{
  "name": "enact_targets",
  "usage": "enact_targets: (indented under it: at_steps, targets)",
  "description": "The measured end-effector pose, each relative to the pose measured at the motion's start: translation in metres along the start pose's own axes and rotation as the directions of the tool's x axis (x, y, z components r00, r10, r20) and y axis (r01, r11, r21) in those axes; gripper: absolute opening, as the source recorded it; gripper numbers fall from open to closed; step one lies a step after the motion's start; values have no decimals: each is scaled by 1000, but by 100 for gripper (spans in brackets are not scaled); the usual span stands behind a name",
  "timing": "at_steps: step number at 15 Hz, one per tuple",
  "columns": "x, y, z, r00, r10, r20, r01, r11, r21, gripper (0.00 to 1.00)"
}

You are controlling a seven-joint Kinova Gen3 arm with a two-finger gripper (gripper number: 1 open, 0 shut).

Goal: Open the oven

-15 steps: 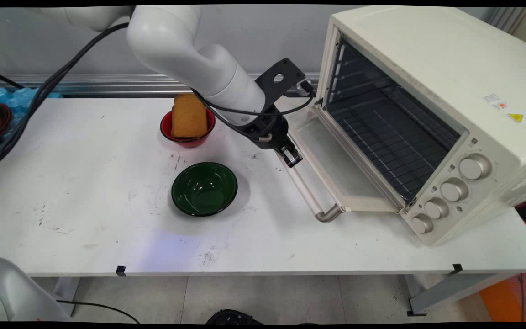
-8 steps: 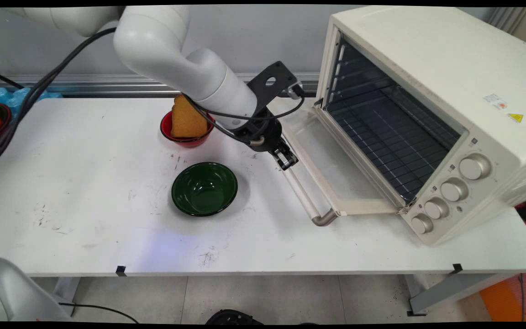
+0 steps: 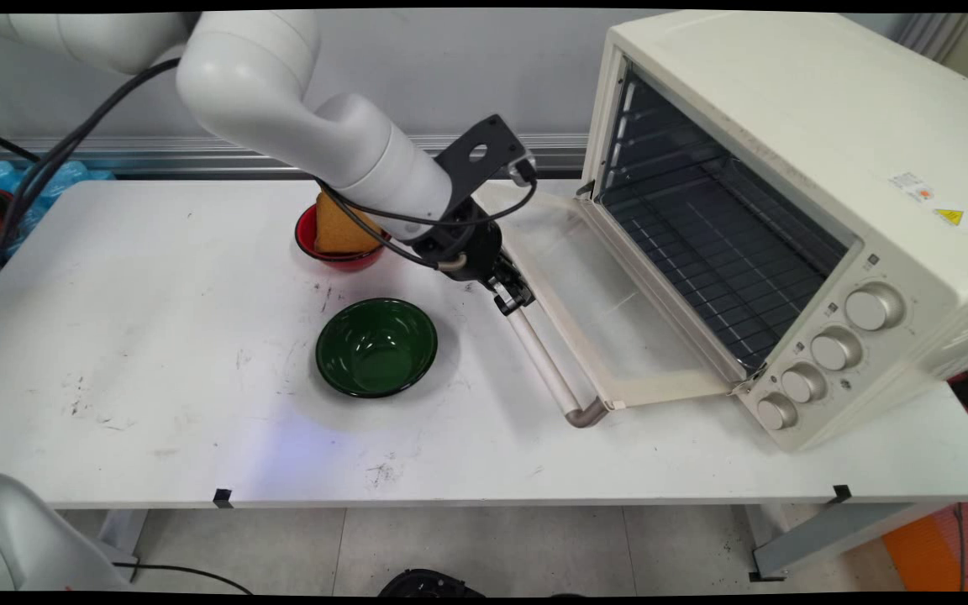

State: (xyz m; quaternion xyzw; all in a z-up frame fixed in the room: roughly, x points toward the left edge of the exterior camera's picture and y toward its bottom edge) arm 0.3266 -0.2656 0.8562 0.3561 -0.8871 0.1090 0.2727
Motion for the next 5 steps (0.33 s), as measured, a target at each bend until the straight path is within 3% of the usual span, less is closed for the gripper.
enact_targets:
  at_steps: [5]
  targets:
    - [-6,-3,-16,1000,17,-7,-17,1000,-6,0]
